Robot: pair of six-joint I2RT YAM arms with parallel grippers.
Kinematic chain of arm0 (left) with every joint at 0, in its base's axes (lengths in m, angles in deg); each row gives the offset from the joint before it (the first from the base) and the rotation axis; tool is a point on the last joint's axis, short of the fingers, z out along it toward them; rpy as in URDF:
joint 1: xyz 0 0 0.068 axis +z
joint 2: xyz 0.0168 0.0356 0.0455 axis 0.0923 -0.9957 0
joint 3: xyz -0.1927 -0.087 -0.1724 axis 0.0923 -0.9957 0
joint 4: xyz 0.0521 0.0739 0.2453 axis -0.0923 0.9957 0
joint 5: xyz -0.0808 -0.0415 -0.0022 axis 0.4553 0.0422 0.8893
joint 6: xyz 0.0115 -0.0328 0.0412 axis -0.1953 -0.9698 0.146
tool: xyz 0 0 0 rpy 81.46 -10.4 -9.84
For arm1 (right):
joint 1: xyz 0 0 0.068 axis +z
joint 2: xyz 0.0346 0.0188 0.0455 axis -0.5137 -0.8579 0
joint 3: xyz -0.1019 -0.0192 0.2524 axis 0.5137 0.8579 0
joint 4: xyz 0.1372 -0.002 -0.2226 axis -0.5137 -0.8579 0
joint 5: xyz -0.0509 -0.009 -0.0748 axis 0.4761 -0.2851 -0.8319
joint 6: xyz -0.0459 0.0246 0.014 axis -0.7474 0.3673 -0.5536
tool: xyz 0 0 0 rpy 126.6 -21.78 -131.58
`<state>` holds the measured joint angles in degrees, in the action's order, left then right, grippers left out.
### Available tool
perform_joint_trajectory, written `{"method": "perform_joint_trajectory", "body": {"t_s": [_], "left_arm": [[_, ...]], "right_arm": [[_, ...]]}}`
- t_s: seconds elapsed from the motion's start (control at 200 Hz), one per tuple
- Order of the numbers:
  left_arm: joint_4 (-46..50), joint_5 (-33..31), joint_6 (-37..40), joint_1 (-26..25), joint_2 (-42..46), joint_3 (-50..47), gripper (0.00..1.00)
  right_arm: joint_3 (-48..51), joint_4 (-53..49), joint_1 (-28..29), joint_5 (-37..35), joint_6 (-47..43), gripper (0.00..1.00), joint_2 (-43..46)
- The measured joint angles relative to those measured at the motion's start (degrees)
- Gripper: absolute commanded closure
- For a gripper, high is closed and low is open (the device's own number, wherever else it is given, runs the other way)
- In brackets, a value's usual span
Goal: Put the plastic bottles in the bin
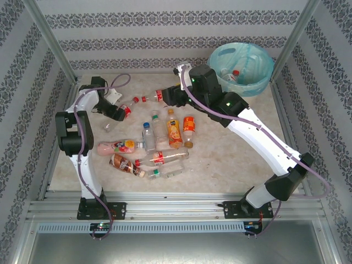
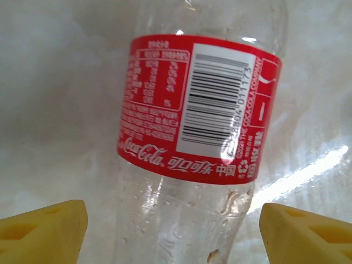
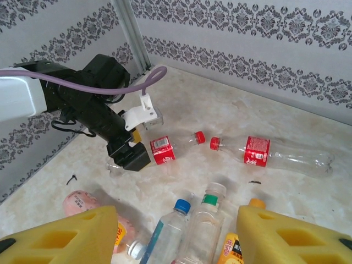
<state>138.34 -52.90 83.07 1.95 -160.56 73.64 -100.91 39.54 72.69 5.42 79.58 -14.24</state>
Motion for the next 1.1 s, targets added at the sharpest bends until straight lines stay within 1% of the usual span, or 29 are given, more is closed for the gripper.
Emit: {"method": "perform_joint_trajectory", "body": {"t_s": [0.105, 0.23, 0.385, 0.495, 0.575, 0.719, 0.794, 0.934, 1.099], "left_arm": [[-0.1, 0.7, 0.0, 0.0, 0.0, -1.1, 0.2], [0.0, 0.6, 0.1, 0.0, -0.4, -2.3, 0.25], [-0.1, -0.4, 0.5, 0.0, -2.5, -3.1, 0.34], [-0.3, -1.0, 0.9, 0.0, -3.0, -3.3, 0.38], [-0.4, -1.1, 1.1, 0.0, -3.0, -3.3, 0.44], [-0.4, -0.6, 1.3, 0.0, -2.8, -3.3, 0.47], [-0.3, -0.2, 1.3, 0.0, -2.4, -3.3, 0.48], [-0.3, 1.0, 1.1, 0.0, 1.1, -3.3, 0.48], [-0.4, 3.1, -1.2, 0.0, 11.6, -3.1, 0.5]], "right_arm": [[0.6, 0.0, 0.0, -0.2, 0.0, 0.4, 0.1], [1.1, 0.0, 0.0, -0.2, 0.1, 0.4, 0.1], [1.1, 0.0, 0.0, -0.2, 0.2, 0.4, 0.1], [1.2, 0.0, 0.0, -0.2, 0.2, 0.4, 0.1], [1.2, 0.1, 0.0, -0.1, 0.2, 0.4, 0.1], [2.4, 0.4, 0.0, -0.2, 0.2, 0.4, 0.8], [2.7, 0.4, -0.1, -0.2, 0.3, 0.4, 1.2], [2.7, 0.5, -0.5, -0.2, 0.3, 0.4, 1.9], [2.7, 0.5, -1.5, -0.1, 0.5, 0.4, 2.7]]}}
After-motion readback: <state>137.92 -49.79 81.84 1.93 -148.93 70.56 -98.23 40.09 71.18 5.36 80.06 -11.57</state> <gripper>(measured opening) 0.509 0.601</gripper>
